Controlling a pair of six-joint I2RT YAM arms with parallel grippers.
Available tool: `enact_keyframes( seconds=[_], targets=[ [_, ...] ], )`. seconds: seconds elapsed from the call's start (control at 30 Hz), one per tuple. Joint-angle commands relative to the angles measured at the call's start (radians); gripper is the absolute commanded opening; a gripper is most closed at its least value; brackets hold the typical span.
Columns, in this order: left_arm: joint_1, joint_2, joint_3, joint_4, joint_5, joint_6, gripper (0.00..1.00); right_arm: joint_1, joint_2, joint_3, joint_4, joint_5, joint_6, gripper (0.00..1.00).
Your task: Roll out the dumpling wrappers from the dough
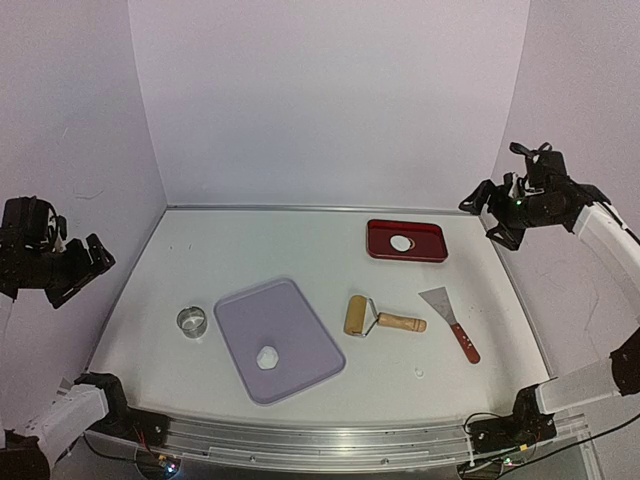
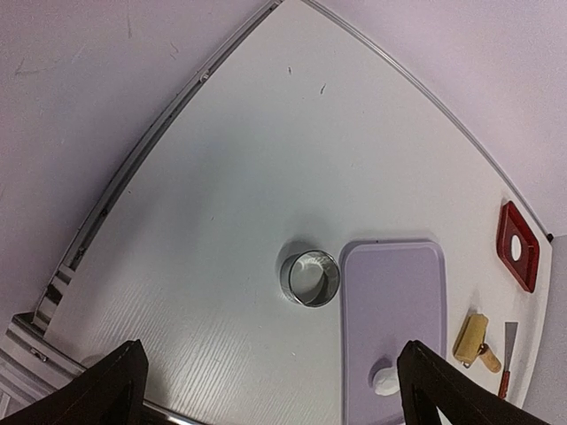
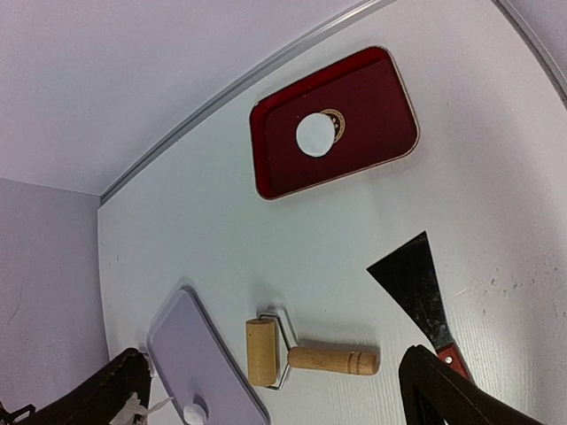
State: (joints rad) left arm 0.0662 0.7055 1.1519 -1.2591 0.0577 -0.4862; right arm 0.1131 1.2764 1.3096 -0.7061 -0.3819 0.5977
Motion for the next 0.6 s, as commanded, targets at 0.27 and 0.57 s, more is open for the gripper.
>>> enact_keyframes(
  seconds=[0.27, 0.57],
  targets=[
    [0.0, -0.016, -0.02, 0.036, 0.029, 0.005, 1.0, 0.194, 0.034, -0.059, -0.132, 0.155, -0.256, 0.98],
    [-0.002, 0.0, -0.028, 0.04, 0.042, 0.008, 1.0, 0.466, 0.209, -0.052, -0.177, 0.285, -0.546, 0.98]
  ],
)
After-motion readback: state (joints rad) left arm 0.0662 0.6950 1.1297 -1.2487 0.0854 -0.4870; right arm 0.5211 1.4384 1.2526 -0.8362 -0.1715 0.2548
